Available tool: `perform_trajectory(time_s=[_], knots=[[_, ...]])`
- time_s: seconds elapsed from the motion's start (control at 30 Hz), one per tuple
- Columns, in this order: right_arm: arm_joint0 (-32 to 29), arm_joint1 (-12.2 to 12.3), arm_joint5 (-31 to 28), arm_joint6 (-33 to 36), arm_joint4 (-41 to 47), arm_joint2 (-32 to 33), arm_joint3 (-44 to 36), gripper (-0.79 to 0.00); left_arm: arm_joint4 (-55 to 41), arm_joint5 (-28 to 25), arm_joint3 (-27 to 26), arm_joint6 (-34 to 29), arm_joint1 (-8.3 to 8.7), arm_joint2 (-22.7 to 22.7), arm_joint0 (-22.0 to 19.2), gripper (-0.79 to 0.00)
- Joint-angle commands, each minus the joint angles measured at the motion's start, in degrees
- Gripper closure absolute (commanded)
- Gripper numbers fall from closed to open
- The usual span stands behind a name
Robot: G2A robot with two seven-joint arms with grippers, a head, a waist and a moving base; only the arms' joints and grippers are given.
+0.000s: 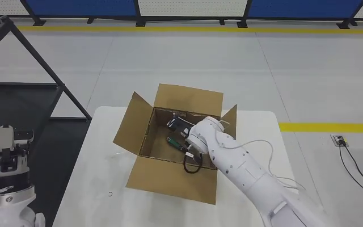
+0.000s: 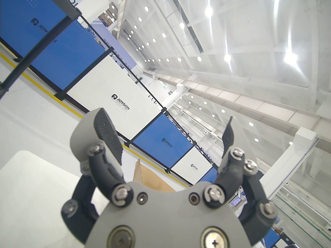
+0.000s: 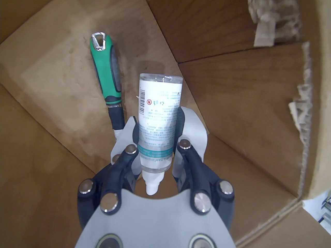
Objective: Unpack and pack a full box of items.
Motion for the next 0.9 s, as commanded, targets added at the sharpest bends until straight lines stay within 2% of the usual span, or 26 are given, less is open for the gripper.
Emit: perform_trajectory(time_s=[0.0, 0.23, 0.43, 0.6, 0.73, 0.77, 0.83, 0.87], knots=[[0.65, -0.69, -0.46, -1.04, 0.9, 0.0, 2.73, -0.32, 0.0, 0.0, 0.0, 0.0, 0.0, 0.0, 0.0, -0.785], [1.94, -2.24, -1.99, -4.04, 2.23, 0.23, 6.48, -0.326, 0.0, 0.0, 0.0, 0.0, 0.0, 0.0, 0.0, -0.785], [1.99, -1.82, -2.98, -6.05, 2.05, 1.96, 3.54, -0.329, 0.0, 0.0, 0.0, 0.0, 0.0, 0.0, 0.0, -0.785], [-1.11, 1.22, -2.56, -7.35, 0.33, 7.12, -8.29, -0.357, 0.0, 0.0, 0.0, 0.0, 0.0, 0.0, 0.0, -0.785], [-10.11, 5.84, -5.07, -4.82, -2.98, 15.74, -28.65, -0.366, 0.0, 0.0, 0.0, 0.0, 0.0, 0.0, 0.0, -0.785], [-13.52, 7.05, -5.98, -3.5, -4.04, 18.44, -35.19, -0.385, 0.0, 0.0, 0.0, 0.0, 0.0, 0.0, 0.0, -0.785], [-20.96, 9.13, -8.36, -1.07, -5.47, 23.78, -48.38, -0.677, 0.0, 0.0, 0.0, 0.0, 0.0, 0.0, 0.0, -0.785], [-24.53, 9.94, -9.23, -0.32, -5.98, 26.26, -54.26, -0.776, 0.0, 0.0, 0.0, 0.0, 0.0, 0.0, 0.0, -0.785]])
